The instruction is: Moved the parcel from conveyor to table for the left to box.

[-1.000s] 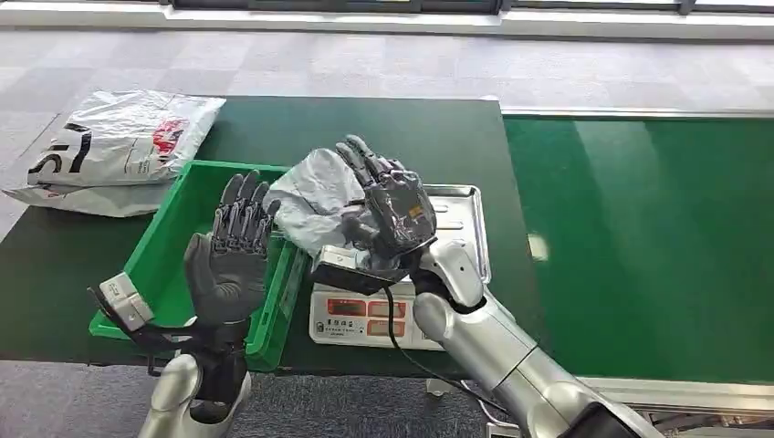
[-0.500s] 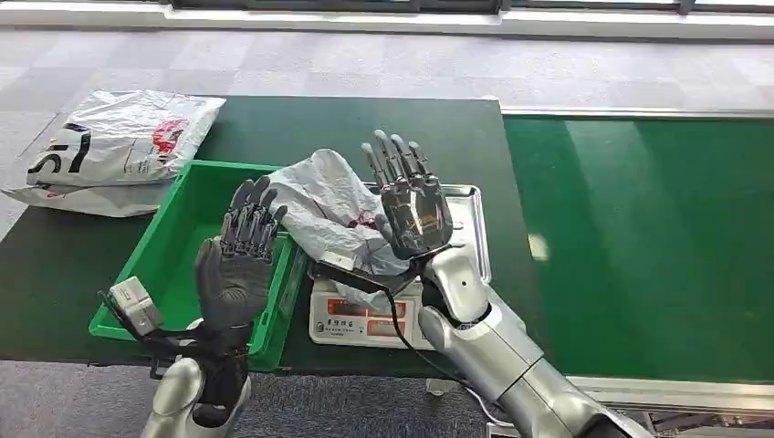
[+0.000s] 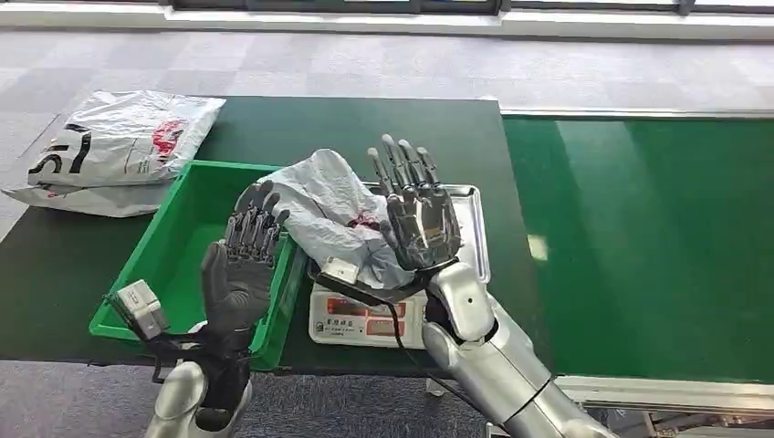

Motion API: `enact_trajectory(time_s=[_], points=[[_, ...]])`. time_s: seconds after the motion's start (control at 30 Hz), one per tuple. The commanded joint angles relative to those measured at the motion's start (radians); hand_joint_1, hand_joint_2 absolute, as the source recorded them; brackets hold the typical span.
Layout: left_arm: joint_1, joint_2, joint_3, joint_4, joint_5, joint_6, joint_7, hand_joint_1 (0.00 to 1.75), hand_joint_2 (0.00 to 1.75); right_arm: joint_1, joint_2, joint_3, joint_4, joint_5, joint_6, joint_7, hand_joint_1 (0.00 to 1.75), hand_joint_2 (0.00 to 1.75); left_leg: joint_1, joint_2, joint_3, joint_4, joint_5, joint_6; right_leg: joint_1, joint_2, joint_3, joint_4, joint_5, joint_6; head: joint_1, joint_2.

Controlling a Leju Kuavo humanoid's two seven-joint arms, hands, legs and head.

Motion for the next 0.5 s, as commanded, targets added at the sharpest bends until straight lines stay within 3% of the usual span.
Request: enact_trajectory(time_s=[0.03, 0.13, 0.37, 0.4, 0.5], points=[[0.006, 0.015, 0.009, 0.025, -0.458, 0.416, 0.014, 0.00, 0.00, 0.354, -0.137, -0.154, -0.595, -0.395, -0.221, -0.321, 0.00, 1.75, 0.001, -0.007, 0.001, -0.002, 0.000, 0.000, 0.001, -0.006, 0.003, -0.002, -0.002, 0.000, 0.000, 0.000], [-0.015, 0.015, 0.008, 0.038, -0.518, 0.475, 0.022, 0.00, 0.00, 0.430, -0.153, -0.172, -0.685, -0.425, -0.225, -0.374, 0.00, 1.75, 0.001, -0.012, 0.001, -0.002, -0.001, 0.001, 0.001, -0.010, 0.006, -0.004, -0.004, -0.001, 0.000, 0.000], [-0.015, 0.015, 0.003, 0.037, -0.519, 0.479, 0.024, 0.00, 0.00, 0.406, -0.136, -0.168, -0.653, -0.422, -0.225, -0.380, 0.00, 1.75, 0.000, -0.001, 0.001, -0.001, -0.005, 0.000, 0.000, 0.000, 0.001, -0.002, -0.003, -0.001, 0.000, 0.000], [-0.008, -0.020, 0.031, 0.062, -0.643, 0.656, 0.025, 0.00, 0.00, 0.469, -0.106, -0.213, -0.703, -0.465, -0.225, -0.503, 0.00, 1.75, 0.000, -0.001, 0.002, -0.002, -0.005, 0.000, 0.000, 0.000, 0.002, -0.003, -0.003, -0.001, 0.000, 0.000], [-0.006, 0.071, -0.038, 0.128, -0.697, 0.646, 0.086, 0.00, 0.00, 0.558, -0.091, -0.245, -0.769, -0.541, -0.225, -0.653, 0.00, 1.75, 0.000, -0.004, 0.003, -0.003, -0.004, 0.000, 0.000, -0.004, 0.004, -0.003, -0.004, -0.001, 0.000, 0.000]])
